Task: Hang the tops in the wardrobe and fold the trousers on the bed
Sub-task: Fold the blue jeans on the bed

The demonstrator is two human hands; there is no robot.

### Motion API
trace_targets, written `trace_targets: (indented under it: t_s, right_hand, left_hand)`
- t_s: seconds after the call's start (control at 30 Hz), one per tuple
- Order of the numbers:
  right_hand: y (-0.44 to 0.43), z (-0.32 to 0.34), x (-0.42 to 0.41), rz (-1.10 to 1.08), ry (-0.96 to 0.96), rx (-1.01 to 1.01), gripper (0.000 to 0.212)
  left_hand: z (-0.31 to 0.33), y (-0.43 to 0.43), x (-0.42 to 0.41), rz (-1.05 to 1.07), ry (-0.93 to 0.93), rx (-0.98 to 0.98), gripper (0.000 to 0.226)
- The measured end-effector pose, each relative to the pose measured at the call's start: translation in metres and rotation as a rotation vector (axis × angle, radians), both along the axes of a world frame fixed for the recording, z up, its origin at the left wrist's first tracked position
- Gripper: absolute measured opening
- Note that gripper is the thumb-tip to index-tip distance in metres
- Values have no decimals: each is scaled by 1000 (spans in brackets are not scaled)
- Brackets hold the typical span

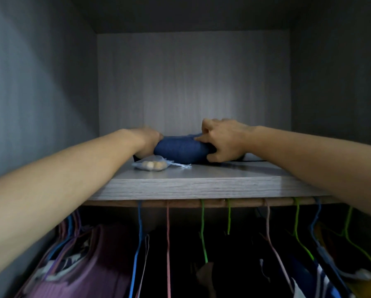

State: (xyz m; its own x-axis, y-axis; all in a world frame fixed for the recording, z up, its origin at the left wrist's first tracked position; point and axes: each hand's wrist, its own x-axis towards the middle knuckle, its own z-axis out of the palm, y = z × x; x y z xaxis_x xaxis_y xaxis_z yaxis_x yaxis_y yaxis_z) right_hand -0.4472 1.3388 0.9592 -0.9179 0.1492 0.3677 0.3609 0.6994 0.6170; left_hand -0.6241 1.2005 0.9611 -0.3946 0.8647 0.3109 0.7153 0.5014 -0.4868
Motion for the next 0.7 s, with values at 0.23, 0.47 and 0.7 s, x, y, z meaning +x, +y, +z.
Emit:
trace_targets:
  t_s: [0.23, 0.47, 0.7]
  right_hand:
    - [-7, 6, 1, -163, -27, -401, 78]
    - [-21, 10, 60, -139, 483, -199, 59]
    - [-50, -31, 114, -119, 759, -87, 55]
  left_hand:
    - [1, -7, -6, -55, -305, 46, 50]
    - [8, -62, 11, -171, 27, 546, 62]
    - [-21, -75, 42, -375, 74, 839, 58]
